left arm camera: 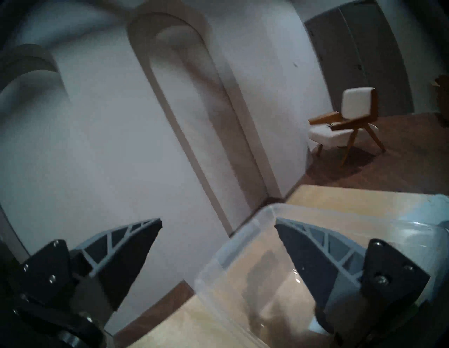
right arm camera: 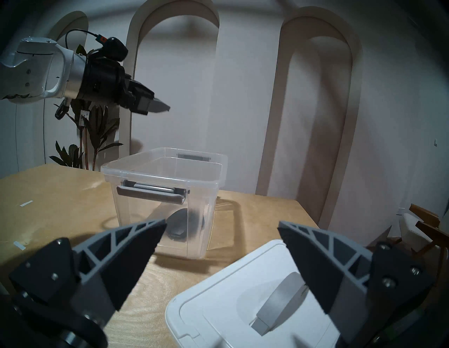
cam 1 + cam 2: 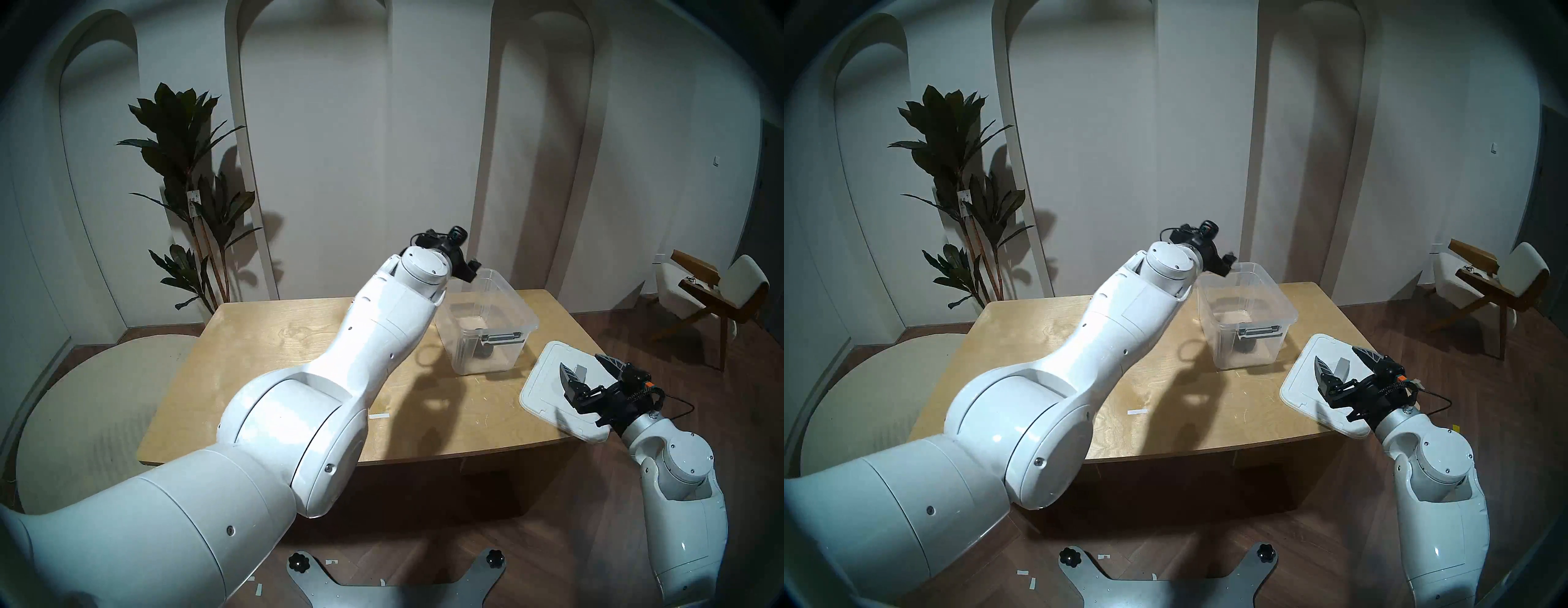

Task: Open a storage container and put mouse inside

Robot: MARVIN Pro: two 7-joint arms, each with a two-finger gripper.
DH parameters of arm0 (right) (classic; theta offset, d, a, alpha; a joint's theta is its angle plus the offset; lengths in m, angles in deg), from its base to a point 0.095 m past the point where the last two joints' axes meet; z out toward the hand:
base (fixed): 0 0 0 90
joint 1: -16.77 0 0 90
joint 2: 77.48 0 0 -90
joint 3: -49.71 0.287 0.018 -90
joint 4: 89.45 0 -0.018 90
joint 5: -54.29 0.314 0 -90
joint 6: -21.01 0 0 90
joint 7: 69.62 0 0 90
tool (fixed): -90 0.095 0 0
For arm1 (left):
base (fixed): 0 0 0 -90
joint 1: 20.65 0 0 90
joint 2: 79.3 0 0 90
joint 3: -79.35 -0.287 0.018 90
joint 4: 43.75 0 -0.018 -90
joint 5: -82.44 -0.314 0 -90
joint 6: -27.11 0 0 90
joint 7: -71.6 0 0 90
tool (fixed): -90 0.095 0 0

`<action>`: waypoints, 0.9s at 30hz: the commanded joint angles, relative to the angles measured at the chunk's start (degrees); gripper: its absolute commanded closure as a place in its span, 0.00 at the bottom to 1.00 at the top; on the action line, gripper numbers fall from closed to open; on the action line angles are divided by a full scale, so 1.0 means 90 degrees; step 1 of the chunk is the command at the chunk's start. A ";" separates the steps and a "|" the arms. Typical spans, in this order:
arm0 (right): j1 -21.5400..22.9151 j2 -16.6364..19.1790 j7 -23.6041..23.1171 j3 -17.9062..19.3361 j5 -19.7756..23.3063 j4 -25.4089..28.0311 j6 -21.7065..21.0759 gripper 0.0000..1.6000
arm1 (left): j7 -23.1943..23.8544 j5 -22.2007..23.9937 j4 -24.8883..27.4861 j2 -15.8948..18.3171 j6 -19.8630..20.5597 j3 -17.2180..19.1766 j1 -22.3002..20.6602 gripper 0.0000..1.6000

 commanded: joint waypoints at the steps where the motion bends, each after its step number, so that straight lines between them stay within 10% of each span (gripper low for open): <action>1: 0.0042 0.0011 -0.0010 -0.0005 0.0005 0.0091 0.0033 0.00 | -0.0574 0.0044 0.0781 0.0610 -0.0279 0.0395 0.0431 0.00; 27: 0.0068 0.0022 -0.0010 -0.0010 0.0014 0.0006 0.0030 0.00 | -0.1534 0.0151 0.2810 0.1660 -0.0814 0.1280 0.2565 0.00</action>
